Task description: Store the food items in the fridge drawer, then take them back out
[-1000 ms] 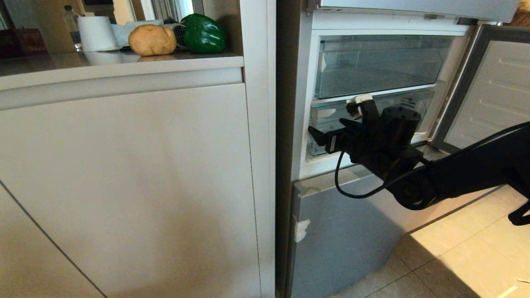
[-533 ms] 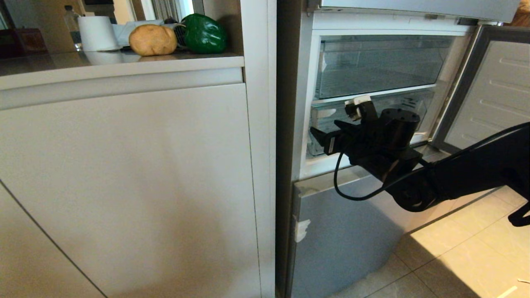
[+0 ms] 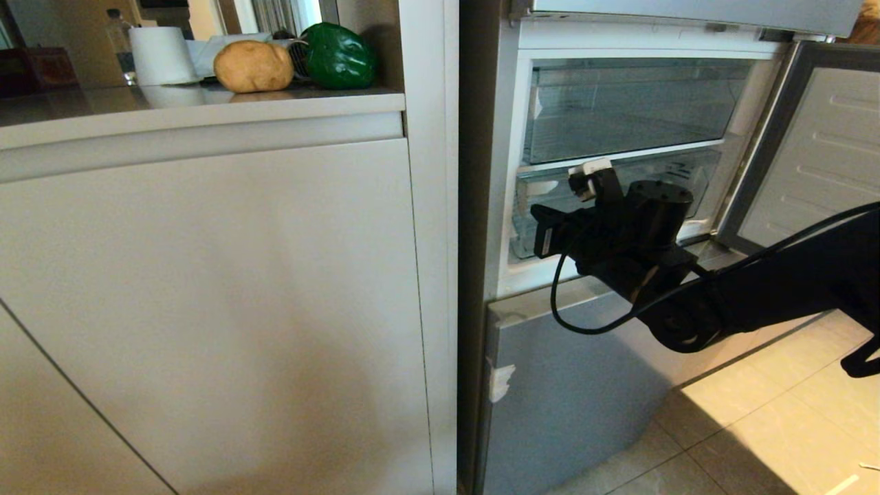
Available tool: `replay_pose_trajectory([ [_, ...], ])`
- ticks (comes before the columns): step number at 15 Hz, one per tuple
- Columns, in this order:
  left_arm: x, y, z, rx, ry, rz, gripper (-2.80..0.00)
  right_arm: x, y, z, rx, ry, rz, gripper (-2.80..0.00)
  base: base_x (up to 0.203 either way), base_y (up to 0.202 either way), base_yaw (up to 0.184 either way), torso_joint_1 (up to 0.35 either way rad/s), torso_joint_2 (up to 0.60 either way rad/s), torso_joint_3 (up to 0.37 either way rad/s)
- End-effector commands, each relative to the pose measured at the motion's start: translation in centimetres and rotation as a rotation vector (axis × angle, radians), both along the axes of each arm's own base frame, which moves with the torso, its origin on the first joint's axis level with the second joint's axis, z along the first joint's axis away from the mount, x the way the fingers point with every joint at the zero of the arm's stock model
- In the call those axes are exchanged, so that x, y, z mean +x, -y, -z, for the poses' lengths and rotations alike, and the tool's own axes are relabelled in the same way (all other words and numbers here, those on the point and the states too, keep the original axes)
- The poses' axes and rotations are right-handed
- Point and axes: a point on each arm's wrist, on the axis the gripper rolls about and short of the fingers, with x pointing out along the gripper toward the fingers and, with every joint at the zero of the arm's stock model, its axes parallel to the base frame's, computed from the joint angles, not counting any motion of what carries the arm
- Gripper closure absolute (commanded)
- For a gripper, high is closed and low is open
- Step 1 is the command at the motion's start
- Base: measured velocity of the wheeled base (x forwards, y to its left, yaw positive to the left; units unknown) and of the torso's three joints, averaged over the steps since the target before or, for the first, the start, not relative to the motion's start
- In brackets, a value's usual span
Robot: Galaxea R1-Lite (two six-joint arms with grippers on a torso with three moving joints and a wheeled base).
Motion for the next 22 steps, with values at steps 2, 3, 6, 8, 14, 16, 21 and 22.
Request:
replay_pose_trajectory([
  [2, 0.01, 0.00, -0.01, -0.001, -0.002, -0.001, 0.00, -0.37, -0.60, -0.12, 0.001, 0.006, -0.017, 0.00, 0.000, 0.000, 0.000, 0.000, 0.00, 0.000],
  [3, 0.02, 0.00, 0.03, -0.001, -0.003, -0.001, 0.00, -0.40, -0.66, -0.14, 0.002, 0.008, -0.017, 0.00, 0.000, 0.000, 0.000, 0.000, 0.00, 0.000],
  [6, 0.01, 0.00, -0.01, -0.001, -0.002, -0.001, 0.00, -0.56, -0.52, -0.36, 0.006, 0.011, -0.007, 0.00, 0.000, 0.000, 0.000, 0.000, 0.00, 0.000],
  [8, 0.01, 0.00, -0.01, -0.001, -0.002, -0.001, 0.00, -0.56, -0.34, -0.49, 0.010, 0.012, 0.027, 0.00, 0.000, 0.000, 0.000, 0.000, 0.00, 0.000],
  [14, 0.01, 0.00, 0.00, -0.001, -0.002, -0.001, 0.00, -0.29, -0.19, -0.49, 0.019, 0.012, 0.028, -2.80, 0.000, 0.000, 0.000, 0.000, 0.00, 0.000],
  [16, 0.01, 0.00, -0.01, -0.001, -0.002, -0.001, 0.00, -0.17, -0.15, -0.32, 0.019, 0.008, 0.028, -2.80, 0.000, 0.000, 0.000, 0.000, 0.00, 0.000],
  [21, 0.02, 0.00, 0.03, -0.001, -0.003, -0.001, 0.00, 0.02, 0.01, -0.37, 0.020, 0.012, 0.030, -2.80, 0.000, 0.000, 0.000, 0.000, 0.00, 0.000],
  [22, 0.01, 0.00, -0.01, -0.001, -0.002, -0.001, 0.00, 0.13, -0.03, -0.22, 0.019, 0.009, 0.029, -2.80, 0.000, 0.000, 0.000, 0.000, 0.00, 0.000],
])
